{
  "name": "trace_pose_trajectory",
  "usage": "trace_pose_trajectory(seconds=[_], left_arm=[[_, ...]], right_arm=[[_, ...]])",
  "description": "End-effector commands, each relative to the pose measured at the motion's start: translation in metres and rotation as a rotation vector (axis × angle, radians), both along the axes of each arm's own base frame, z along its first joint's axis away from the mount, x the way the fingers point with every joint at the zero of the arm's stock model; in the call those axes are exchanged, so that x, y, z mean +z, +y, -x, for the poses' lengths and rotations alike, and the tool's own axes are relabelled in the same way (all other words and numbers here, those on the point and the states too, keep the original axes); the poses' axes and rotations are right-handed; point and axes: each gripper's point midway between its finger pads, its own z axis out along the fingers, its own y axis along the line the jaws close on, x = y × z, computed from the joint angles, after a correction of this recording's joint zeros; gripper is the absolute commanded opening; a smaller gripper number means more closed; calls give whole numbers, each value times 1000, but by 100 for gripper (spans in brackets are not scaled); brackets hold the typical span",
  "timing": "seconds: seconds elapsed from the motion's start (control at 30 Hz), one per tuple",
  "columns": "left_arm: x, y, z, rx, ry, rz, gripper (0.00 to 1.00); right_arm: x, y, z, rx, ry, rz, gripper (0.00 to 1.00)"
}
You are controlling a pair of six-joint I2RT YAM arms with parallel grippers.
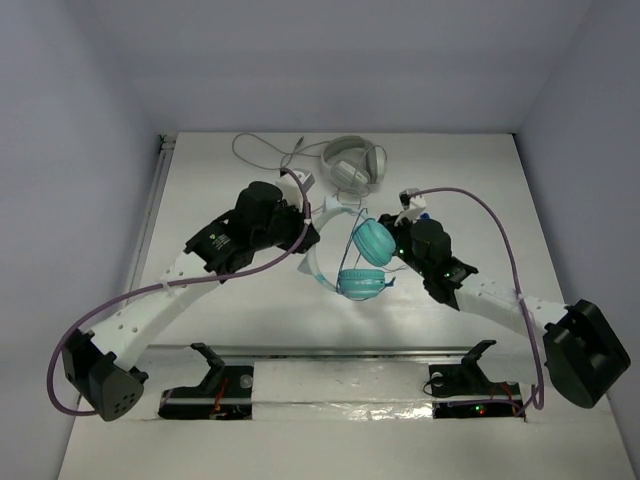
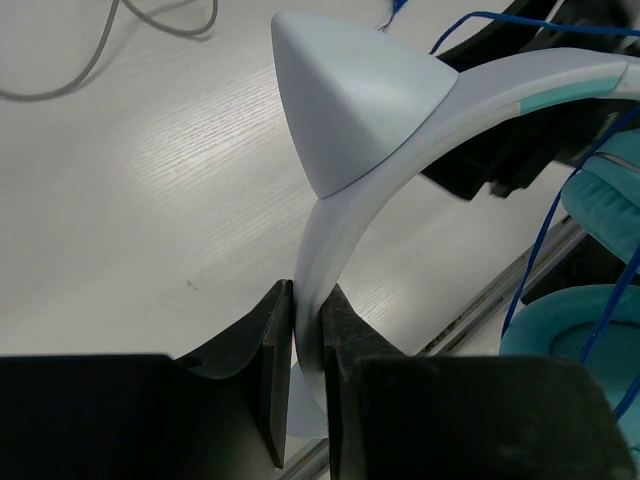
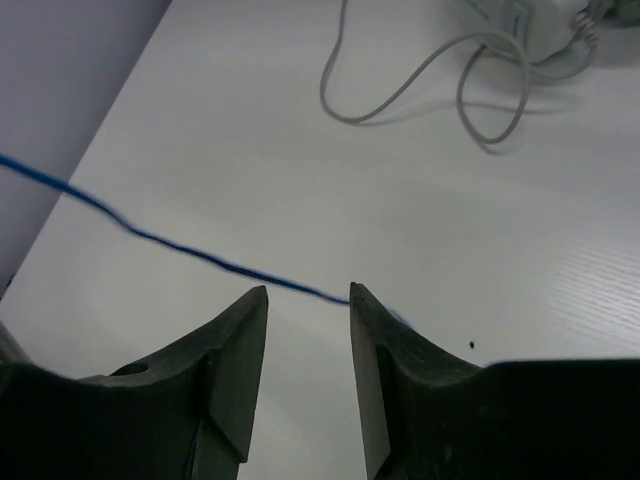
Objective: Wrap the headphones
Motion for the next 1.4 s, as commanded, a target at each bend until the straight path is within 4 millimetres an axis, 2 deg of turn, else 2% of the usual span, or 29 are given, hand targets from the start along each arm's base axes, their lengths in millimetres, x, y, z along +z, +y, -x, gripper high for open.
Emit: trace_pose_trajectory(seconds=[0.0,0.13,0.2,0.27,0.5,0.67,0.8,1.03,1.13,1.37], left_arm=[[73,-14,-7,-11,-121,185,0],[92,-5,-20,44,-145,198,0],[110,-1,-23,54,-175,221,0],[126,1,-26,64,-198,242,0],[157,8,-34,85,-239,276,0],[179,16,-39,110,-259,306,0],[191,24,-43,130,-273,322,0],[218,23,-37,108,-313,365,0],[223,26,-38,113,-319,368,0],[229,27,-38,121,-327,383,0]], right_arm=[[26,17,-2,82,-99,-137,45],[9,15,-5,73,-84,-134,52],[-3,15,-8,56,-66,-128,55],[-6,15,-10,55,-61,-127,58],[-25,9,-17,7,-26,-105,59],[-43,13,-23,3,20,-88,59],[-53,15,-25,-2,47,-96,59],[-73,18,-28,-7,81,-91,59],[-80,20,-27,1,88,-97,60],[-82,24,-27,26,83,-98,60]])
